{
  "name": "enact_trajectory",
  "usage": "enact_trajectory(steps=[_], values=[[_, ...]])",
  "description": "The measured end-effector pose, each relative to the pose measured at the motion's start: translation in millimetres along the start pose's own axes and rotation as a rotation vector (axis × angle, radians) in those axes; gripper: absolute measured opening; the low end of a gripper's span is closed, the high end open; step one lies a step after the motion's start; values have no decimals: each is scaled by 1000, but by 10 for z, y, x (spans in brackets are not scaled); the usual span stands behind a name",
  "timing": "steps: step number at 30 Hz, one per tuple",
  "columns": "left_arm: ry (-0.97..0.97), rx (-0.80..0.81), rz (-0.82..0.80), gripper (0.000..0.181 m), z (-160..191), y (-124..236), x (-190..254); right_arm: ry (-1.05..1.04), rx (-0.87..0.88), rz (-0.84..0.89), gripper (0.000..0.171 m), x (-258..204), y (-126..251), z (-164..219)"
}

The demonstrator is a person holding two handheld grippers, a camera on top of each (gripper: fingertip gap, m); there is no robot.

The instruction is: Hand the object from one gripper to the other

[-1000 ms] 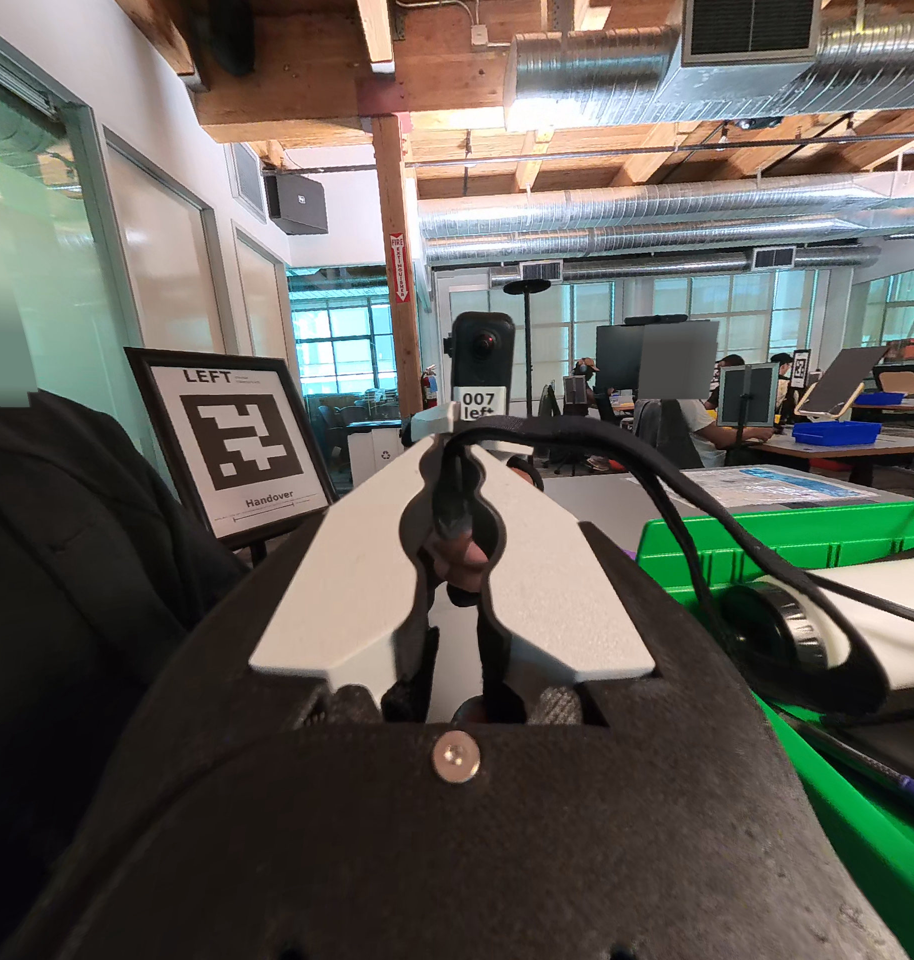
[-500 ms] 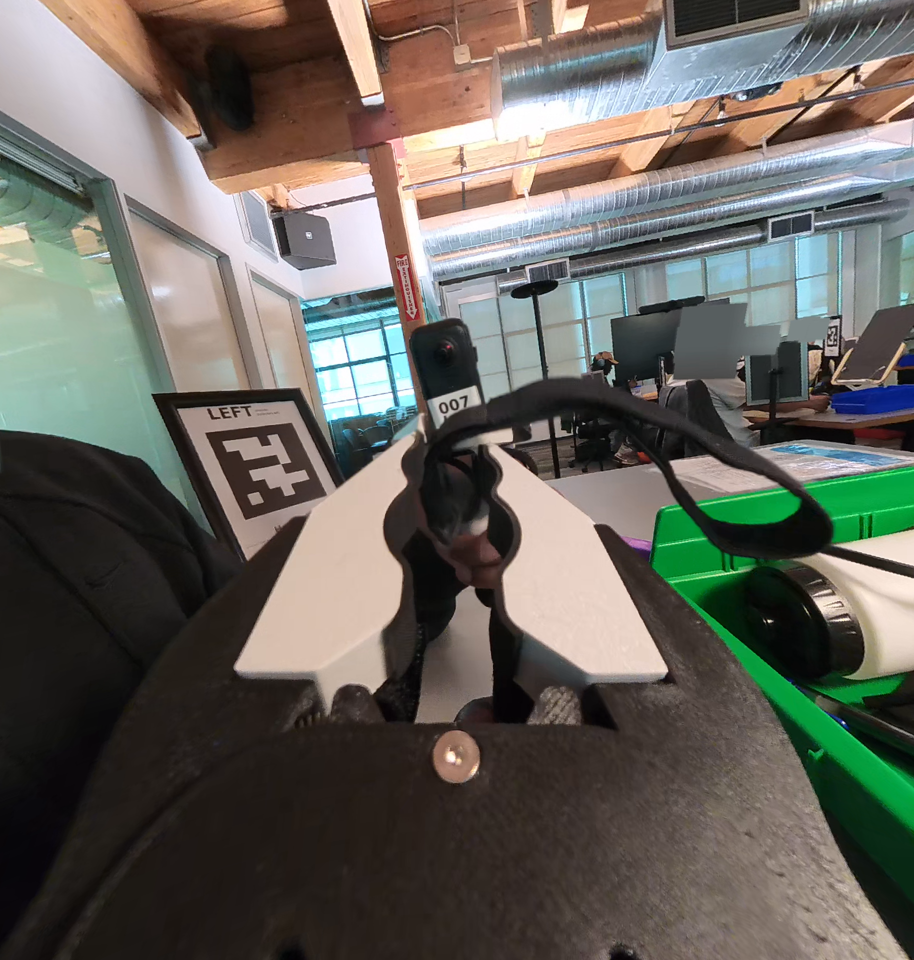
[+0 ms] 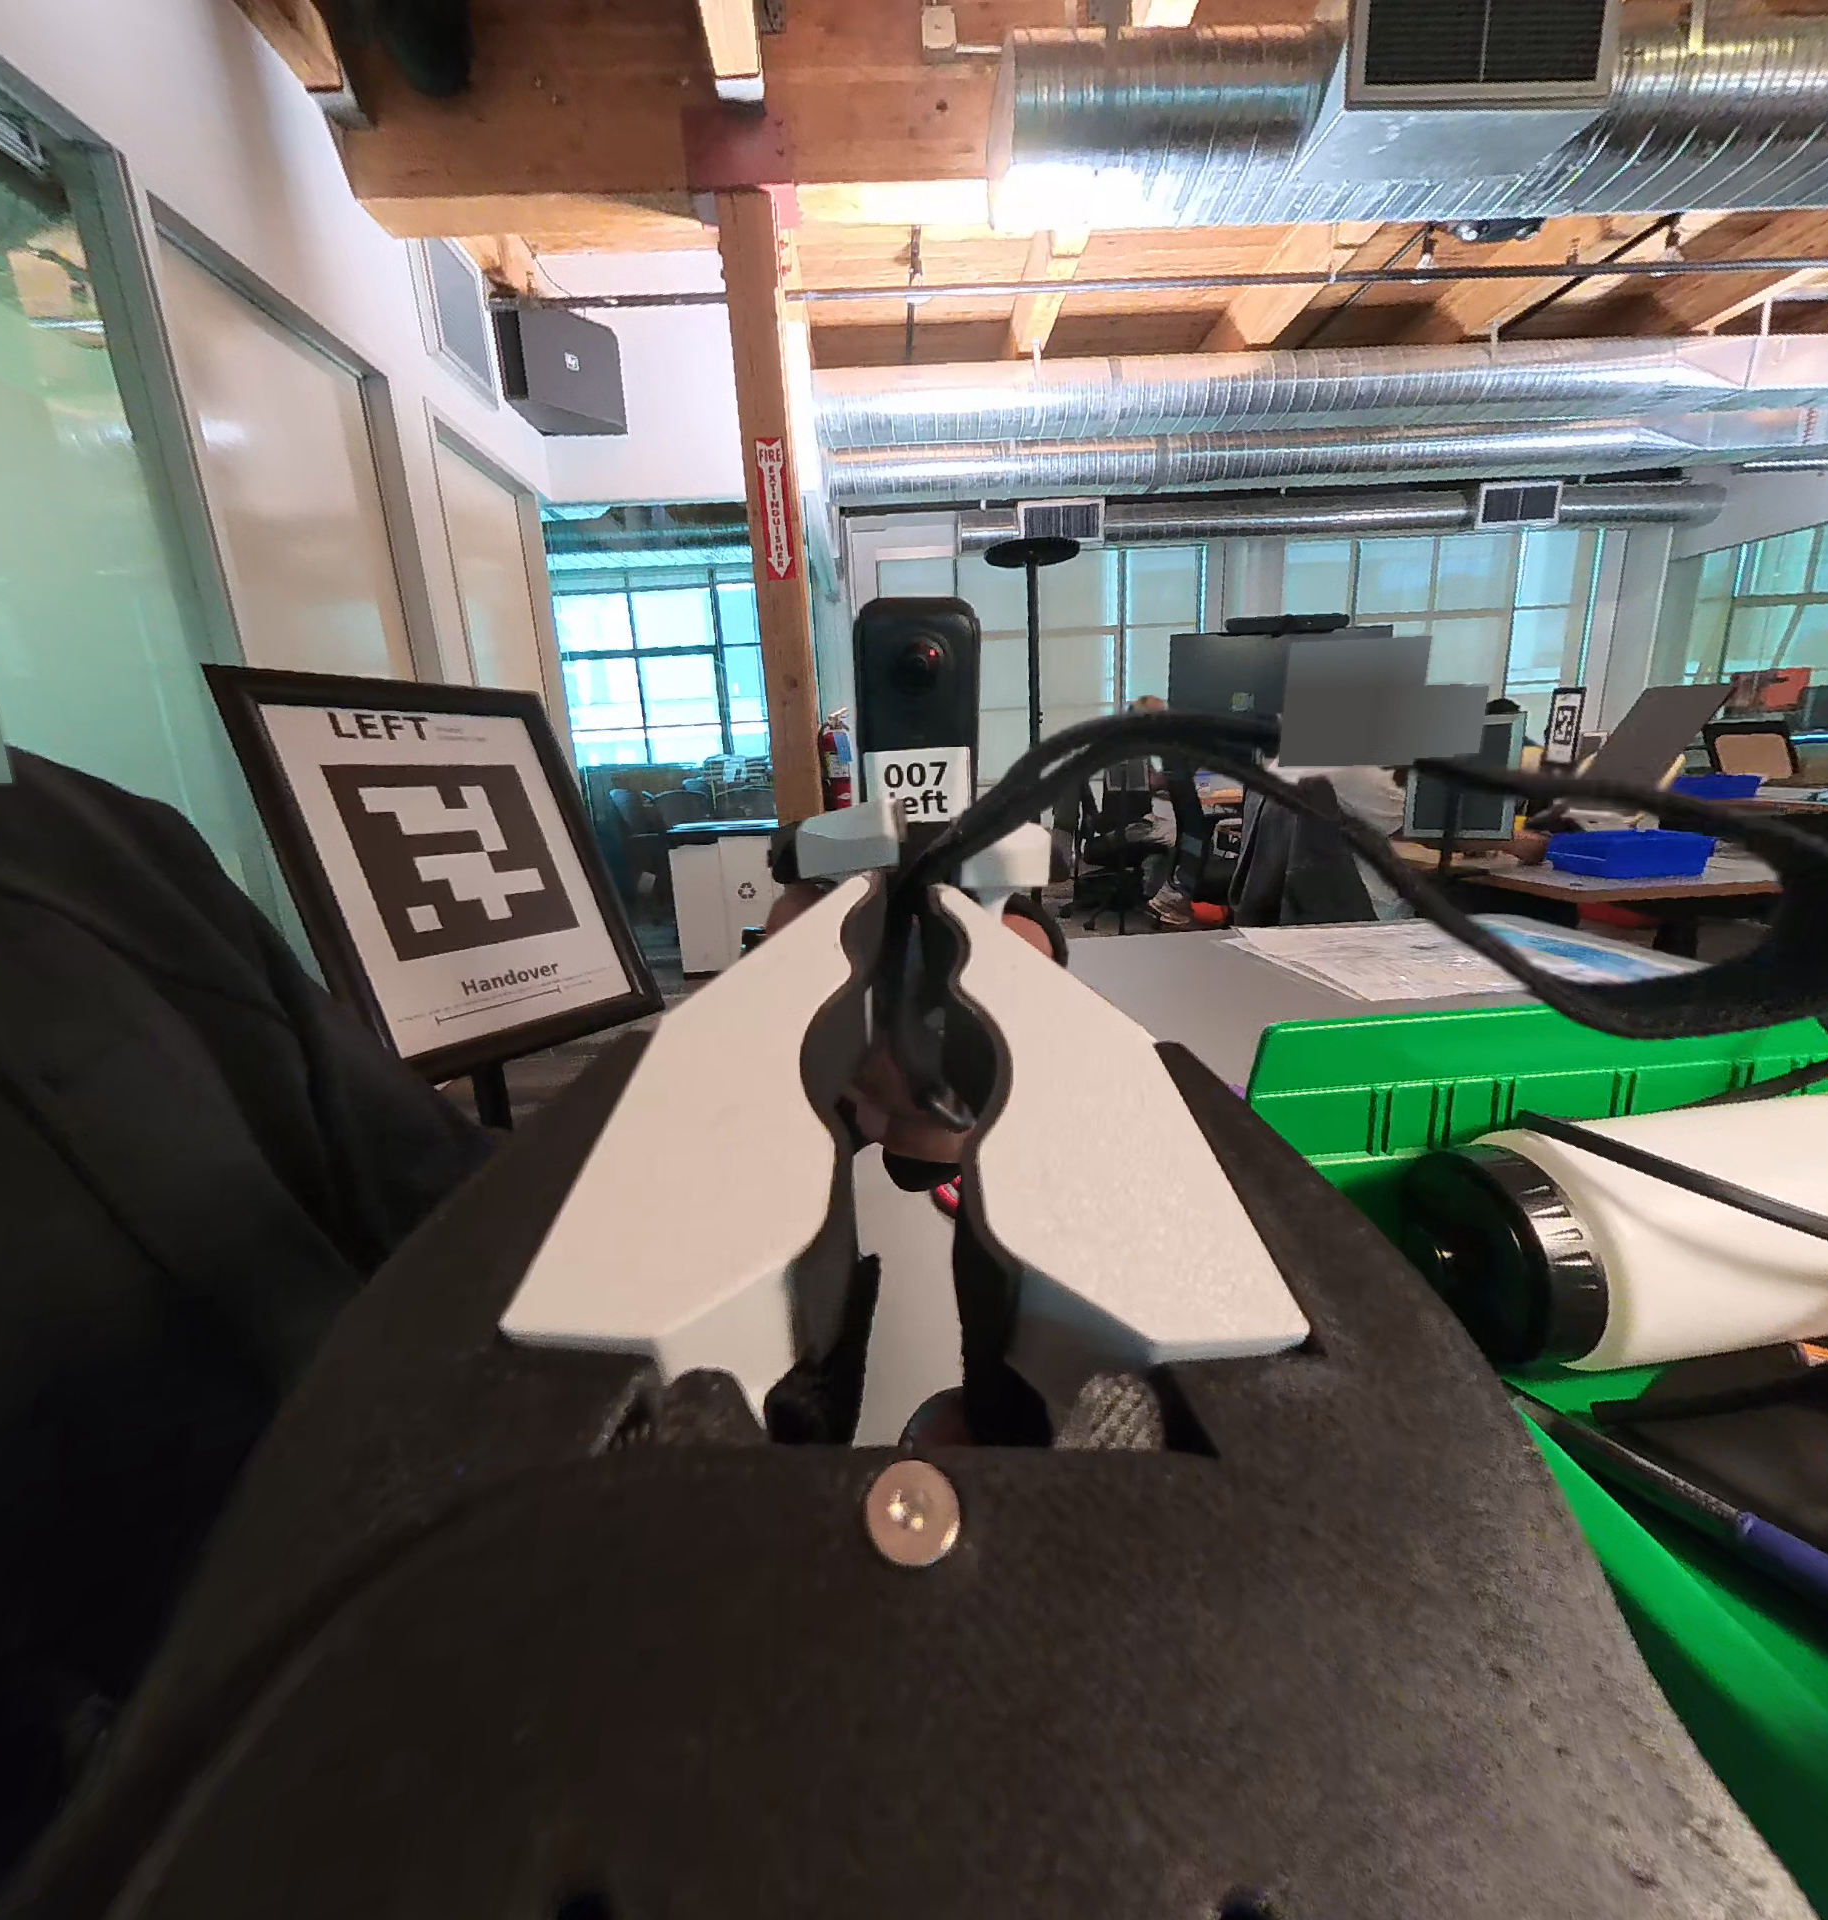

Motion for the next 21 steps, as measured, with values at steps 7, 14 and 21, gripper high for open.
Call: enact_trajectory(steps=[7,14,21], values=[[-42,9,0,7,-8,13,12,-53,35,-5,19,22,15,-37],[-86,-20,28,7,53,-15,94,-61,88,-5,10,34,69,-126],[-3,19,1,25,-26,8,10,-6,26,-19,7,-26,16,-44]])
Point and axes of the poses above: each gripper's, where its closed fingertips meet, y back along the fingers, z out of its underside, x = y × z across the jaws, the point moved 1 cm from there along y, back along the fingers, and after that the axes turned 7 degrees about -z, right-handed, at the moved point
